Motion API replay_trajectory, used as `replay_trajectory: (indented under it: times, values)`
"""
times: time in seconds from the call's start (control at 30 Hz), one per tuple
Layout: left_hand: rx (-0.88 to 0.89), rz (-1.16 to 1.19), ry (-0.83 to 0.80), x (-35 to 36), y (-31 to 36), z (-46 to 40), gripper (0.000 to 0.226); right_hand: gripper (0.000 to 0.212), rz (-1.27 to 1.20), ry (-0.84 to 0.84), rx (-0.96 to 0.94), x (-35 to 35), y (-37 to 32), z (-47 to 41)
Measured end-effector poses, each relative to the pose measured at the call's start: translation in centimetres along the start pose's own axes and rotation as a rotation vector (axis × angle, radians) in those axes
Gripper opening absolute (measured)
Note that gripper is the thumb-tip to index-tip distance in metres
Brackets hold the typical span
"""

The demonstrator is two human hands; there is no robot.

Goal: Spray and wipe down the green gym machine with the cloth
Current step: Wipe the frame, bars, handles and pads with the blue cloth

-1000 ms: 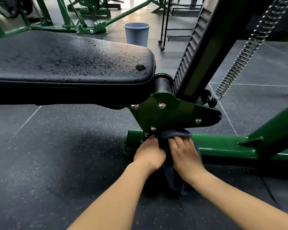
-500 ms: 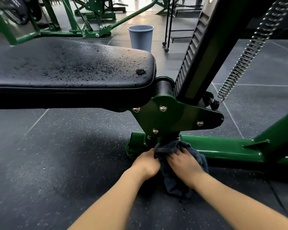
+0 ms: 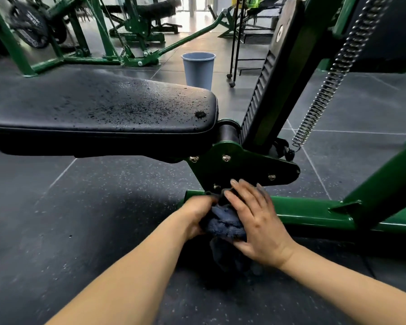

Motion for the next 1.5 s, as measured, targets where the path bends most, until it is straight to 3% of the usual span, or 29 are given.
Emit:
replay_trajectory:
  times: [0.07, 0.13, 0.27, 0.4, 0.5, 0.63, 0.8, 0.9, 1.0, 1.07, 1.27, 1.4, 1.5]
  values:
    - [0.046, 0.023, -0.019, -0.3, 0.7, 1.0, 0.024, 0.093, -0.058, -0.017, -0.019, -0.1, -0.1, -0.1]
    - [0.092, 0.049, -0.038, -0.6, 1.5, 1.6, 0.019, 0.088, -0.081, 0.01, -0.048, -0.8, -0.2, -0.5]
    - [0.167, 0.331, -0.16, -0.1, 4.1, 2.9, 0.034, 0.064, 0.071, 0.272, -0.091, -5.7, -0.2, -3.1]
    - [0.245, 0.547, -0.045, -0.1, 5.1, 2.1, 0.047, 0.045, 0.285, 0.485, -0.023, -7.3, 1.0, -5.5]
    - [0.241, 0.384, 0.287, -2.8, 3.4, -0.6, 0.045, 0.041, 0.498, 0.426, -0.064, -4.0, 1.4, -5.2]
    - [0.25, 0.189, 0.435, -4.2, 3.2, -1.5, 0.025, 0.041, 0.571, 0.364, -0.082, -1.8, 1.7, -4.3]
    - [0.238, 0.235, 0.311, -3.2, 3.7, 1.2, 0.02, 0.045, 0.578, 0.067, -0.178, 2.2, 2.4, -1.7]
    - [0.25, 0.308, 0.254, -3.6, 3.9, 1.0, 0.019, 0.043, 0.441, 0.184, -0.095, -1.0, 1.6, -3.3]
    - [0.25, 0.462, 0.213, -3.6, 4.1, 1.0, 0.034, 0.039, 0.291, 0.415, -0.03, -6.0, 0.2, -6.6]
    - [0.244, 0.524, 0.217, -3.6, 4.1, 0.9, 0.041, 0.037, 0.296, 0.484, -0.006, -6.4, -0.3, -7.9]
    - [0.261, 0.661, 0.16, -3.5, 4.2, 1.5, 0.045, 0.044, 0.56, 0.283, -0.124, -0.2, -0.7, -7.0]
    - [0.205, 0.511, 0.207, -4.4, 3.3, 1.8, 0.048, 0.042, 0.544, 0.116, -0.202, 2.3, -0.4, -5.0]
    - [0.18, 0.486, 0.185, -4.6, 3.5, 1.9, 0.053, 0.039, 0.449, 0.153, -0.146, 0.8, -1.0, -5.9]
Point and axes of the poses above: each hand's wrist, its own z-axis away from the middle knuckle, its own x-axis out of the palm, y = z × x, the point moved 9 cm from there along -z, towards the middle knuckle, and after that the axes turned 6 degrees about -x, right-handed, at the moved point
